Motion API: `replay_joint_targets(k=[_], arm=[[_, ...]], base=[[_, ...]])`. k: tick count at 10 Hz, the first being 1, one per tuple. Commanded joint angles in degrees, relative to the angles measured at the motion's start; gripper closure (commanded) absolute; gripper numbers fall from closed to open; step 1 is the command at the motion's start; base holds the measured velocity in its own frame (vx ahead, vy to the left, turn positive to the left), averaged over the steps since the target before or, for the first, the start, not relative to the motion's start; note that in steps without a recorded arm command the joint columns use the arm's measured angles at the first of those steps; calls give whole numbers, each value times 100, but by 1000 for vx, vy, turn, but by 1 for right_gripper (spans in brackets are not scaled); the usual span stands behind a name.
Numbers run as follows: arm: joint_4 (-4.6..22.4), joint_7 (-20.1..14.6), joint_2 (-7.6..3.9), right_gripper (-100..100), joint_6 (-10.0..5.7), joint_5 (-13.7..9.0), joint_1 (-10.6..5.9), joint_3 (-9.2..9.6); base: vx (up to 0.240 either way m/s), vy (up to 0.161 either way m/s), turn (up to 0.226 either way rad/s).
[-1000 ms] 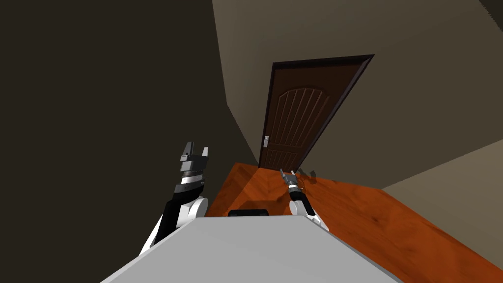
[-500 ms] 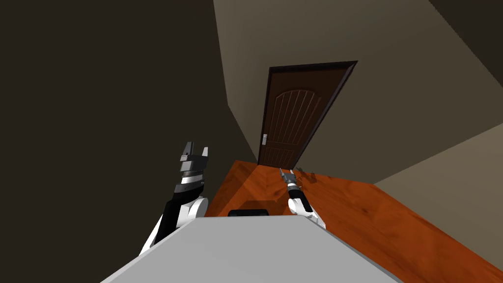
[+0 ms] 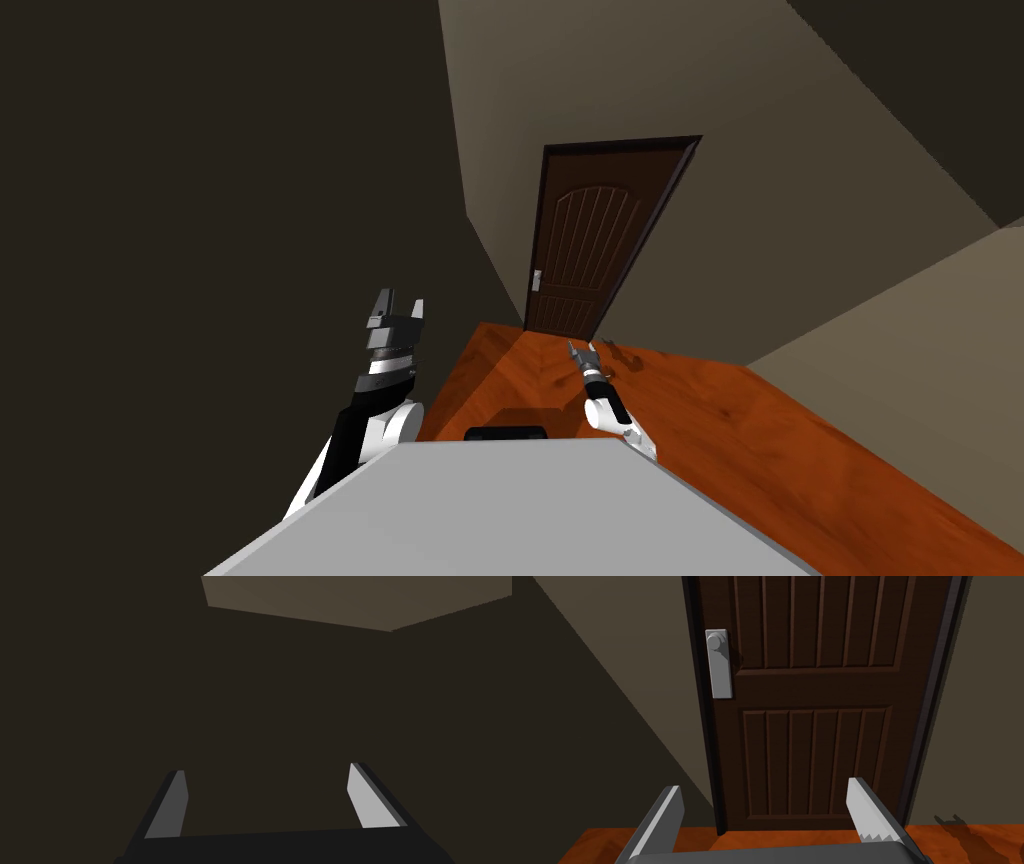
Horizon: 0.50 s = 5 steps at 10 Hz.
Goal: Pull the door open
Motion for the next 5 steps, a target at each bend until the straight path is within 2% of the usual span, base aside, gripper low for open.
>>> replay_joint_targets(k=[1,5], arm=[[175,-50,-24,-100,-43,14,-132,20],[555,-156,-76,-100,-110,47,-442,57]], base=[[-160,-16,-9],[-132,-10,-8]])
